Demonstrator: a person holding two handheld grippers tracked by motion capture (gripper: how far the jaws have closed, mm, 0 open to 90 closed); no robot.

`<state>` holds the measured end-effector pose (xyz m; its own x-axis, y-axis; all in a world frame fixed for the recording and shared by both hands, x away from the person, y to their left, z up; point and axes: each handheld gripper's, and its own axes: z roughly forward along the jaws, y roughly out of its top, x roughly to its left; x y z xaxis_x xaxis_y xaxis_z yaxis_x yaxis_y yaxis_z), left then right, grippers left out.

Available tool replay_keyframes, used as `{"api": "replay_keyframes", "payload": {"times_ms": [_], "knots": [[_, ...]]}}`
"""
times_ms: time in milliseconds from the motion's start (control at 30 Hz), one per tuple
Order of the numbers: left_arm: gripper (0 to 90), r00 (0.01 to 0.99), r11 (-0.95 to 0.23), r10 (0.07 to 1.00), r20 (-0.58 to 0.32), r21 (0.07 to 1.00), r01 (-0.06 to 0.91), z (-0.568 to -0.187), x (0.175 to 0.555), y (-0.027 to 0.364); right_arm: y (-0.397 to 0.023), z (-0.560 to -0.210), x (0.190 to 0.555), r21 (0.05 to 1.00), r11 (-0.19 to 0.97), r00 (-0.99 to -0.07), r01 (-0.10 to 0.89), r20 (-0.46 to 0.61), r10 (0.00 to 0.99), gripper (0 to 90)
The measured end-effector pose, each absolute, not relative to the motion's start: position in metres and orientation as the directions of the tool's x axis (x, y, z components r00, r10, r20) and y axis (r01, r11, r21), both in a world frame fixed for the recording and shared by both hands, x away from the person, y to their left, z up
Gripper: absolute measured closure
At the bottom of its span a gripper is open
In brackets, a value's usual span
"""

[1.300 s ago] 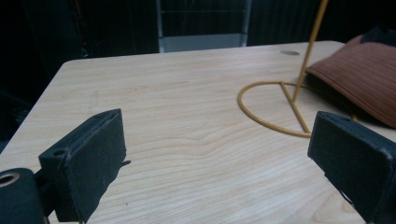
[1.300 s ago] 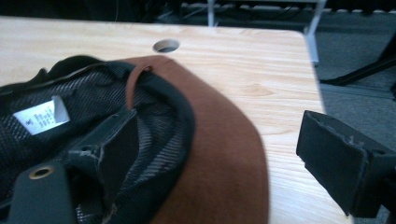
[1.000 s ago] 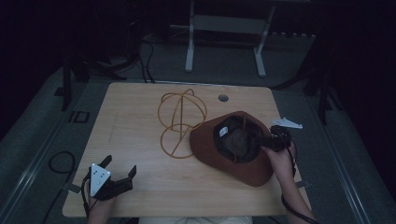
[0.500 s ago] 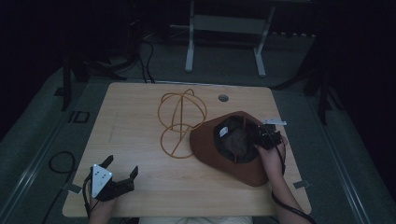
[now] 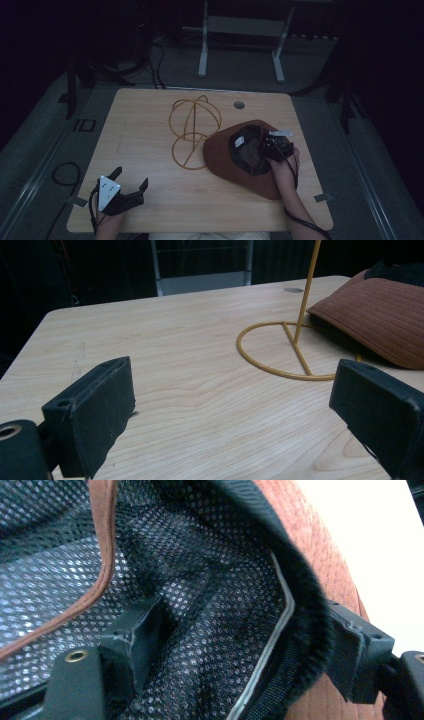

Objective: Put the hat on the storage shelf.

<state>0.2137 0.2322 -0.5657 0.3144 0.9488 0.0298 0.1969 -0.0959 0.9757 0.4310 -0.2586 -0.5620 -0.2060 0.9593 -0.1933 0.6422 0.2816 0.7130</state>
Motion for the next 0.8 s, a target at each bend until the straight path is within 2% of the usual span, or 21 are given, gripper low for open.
{"api": "replay_keyframes", "payload": {"times_ms": [100, 233, 367, 467, 567, 800], "knots": [[5.1, 0.315, -0.098, 0.949, 0.031, 0.974, 0.202, -0.566, 0.214, 0.232, -0.260, -0.563, 0.430, 0.725, 0.257, -0.191, 0.639, -0.174, 0.966, 28.9], [5.8, 0.310, -0.104, 0.950, 0.036, 0.972, 0.208, -0.566, 0.215, 0.231, -0.261, -0.563, 0.428, 0.727, 0.267, -0.174, 0.632, -0.203, 0.964, 52.5], [5.8, 0.308, -0.099, 0.951, 0.030, 0.972, 0.211, -0.567, 0.215, 0.231, -0.262, -0.562, 0.426, 0.717, 0.317, -0.177, 0.621, -0.265, 0.948, 70.1], [5.8, 0.307, -0.096, 0.951, 0.026, 0.972, 0.216, -0.567, 0.216, 0.230, -0.264, -0.561, 0.425, 0.717, 0.336, -0.180, 0.610, -0.288, 0.941, 79.5], [5.8, 0.309, -0.098, 0.951, 0.025, 0.970, 0.223, -0.568, 0.217, 0.230, -0.269, -0.552, 0.424, 0.744, 0.305, -0.179, 0.595, -0.248, 0.952, 82.9], [5.8, 0.315, -0.088, 0.949, 0.013, 0.970, 0.225, -0.567, 0.217, 0.229, -0.276, -0.520, 0.414, 0.816, 0.272, -0.178, 0.509, -0.209, 0.962, 84.0]]}}
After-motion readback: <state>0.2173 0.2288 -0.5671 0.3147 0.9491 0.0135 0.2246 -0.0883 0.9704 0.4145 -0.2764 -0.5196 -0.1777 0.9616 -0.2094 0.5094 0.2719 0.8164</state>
